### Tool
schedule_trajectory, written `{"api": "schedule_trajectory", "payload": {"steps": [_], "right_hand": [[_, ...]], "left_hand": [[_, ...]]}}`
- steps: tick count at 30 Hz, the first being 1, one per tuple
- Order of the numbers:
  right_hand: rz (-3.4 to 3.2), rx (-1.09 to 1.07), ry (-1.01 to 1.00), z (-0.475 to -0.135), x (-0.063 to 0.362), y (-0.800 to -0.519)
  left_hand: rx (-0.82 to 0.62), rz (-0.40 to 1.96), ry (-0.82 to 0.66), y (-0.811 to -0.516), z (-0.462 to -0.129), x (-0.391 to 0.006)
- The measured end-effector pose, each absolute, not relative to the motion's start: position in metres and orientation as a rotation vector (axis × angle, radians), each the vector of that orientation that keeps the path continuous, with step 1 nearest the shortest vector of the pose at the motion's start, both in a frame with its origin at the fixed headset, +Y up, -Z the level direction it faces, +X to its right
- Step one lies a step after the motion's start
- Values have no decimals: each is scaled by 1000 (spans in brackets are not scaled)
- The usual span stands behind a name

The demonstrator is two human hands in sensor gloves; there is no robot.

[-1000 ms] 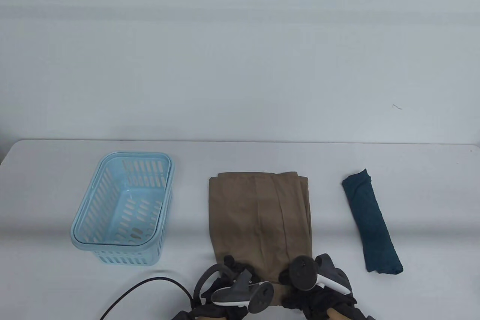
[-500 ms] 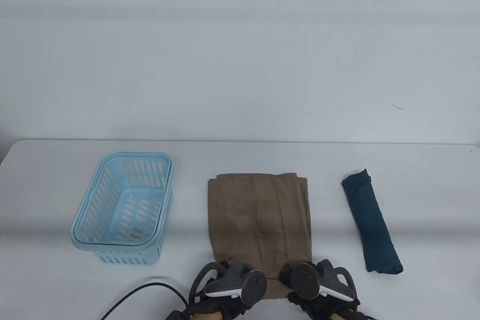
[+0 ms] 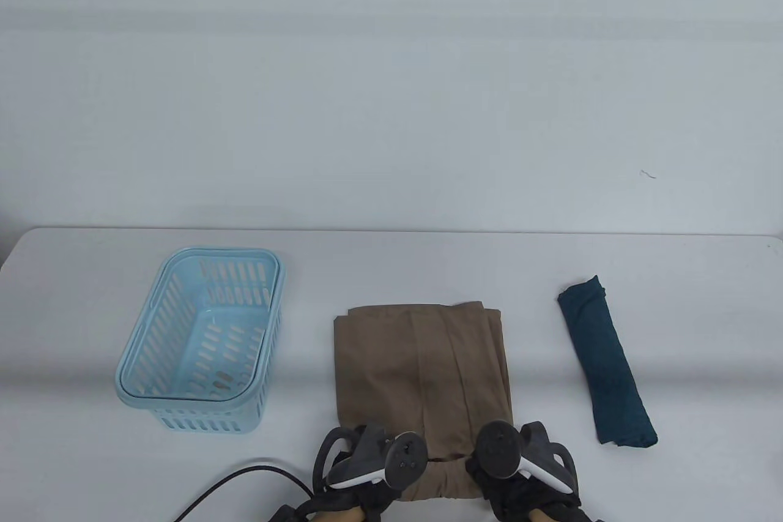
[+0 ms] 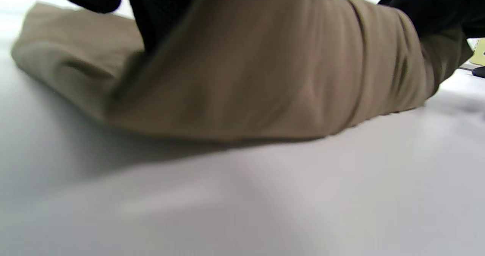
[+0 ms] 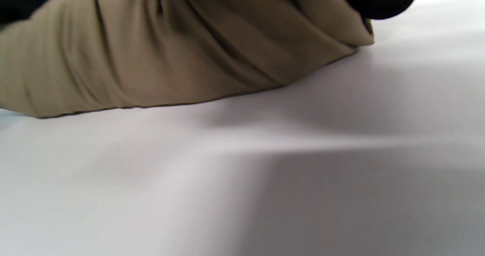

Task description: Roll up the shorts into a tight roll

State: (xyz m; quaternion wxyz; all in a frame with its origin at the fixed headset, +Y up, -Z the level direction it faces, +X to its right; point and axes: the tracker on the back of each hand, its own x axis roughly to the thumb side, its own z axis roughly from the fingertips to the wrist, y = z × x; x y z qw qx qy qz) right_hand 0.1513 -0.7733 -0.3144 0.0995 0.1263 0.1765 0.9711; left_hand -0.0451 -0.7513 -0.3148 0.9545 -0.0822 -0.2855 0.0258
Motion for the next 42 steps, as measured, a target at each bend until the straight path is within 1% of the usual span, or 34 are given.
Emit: {"api": "schedule_trajectory", "payload": {"steps": [2,3,4,6,7,9,11,13,14,15,17,20,23,26,28,29,32,42], "right_hand": [[2897,365,501,-315,150,-774],[2905,361,495,-315,149,-774],[2906,353,491,-315,149,-774],[2904,342,484,-315,149,-773],[2904,328,465,-315,150,-773],[2877,292,471,-316,153,-770],[2861,266,407,-317,157,-763],[2870,333,304,-316,161,-755],[2877,416,272,-314,162,-751],[2866,524,287,-312,162,-749],[2850,618,335,-308,161,-749],[2945,641,477,-307,157,-756],[2993,662,526,-307,152,-765],[3032,661,488,-308,149,-771],[3049,681,366,-309,149,-771],[3048,700,357,-309,149,-770],[3005,693,378,-310,152,-768],[2726,543,538,-317,163,-764]], "left_hand": [[-112,60,-633,-739,-311,-45],[-105,76,-697,-733,-307,-45],[-135,85,-755,-729,-303,-43],[-218,19,-752,-731,-297,-40],[-228,-39,-755,-734,-294,-39],[-178,-91,-760,-737,-295,-37],[-183,-99,-746,-741,-296,-37],[-181,-106,-739,-745,-296,-38],[-187,-118,-736,-748,-297,-38],[-193,-127,-730,-750,-297,-38],[-202,-134,-724,-753,-298,-38],[-223,-140,-711,-760,-299,-37],[-245,-178,-704,-767,-299,-34],[-218,-177,-701,-770,-300,-32],[-206,-164,-706,-769,-301,-32],[-209,-162,-706,-769,-302,-32],[-230,-128,-701,-766,-303,-35],[-361,32,-693,-752,-314,-47]]}}
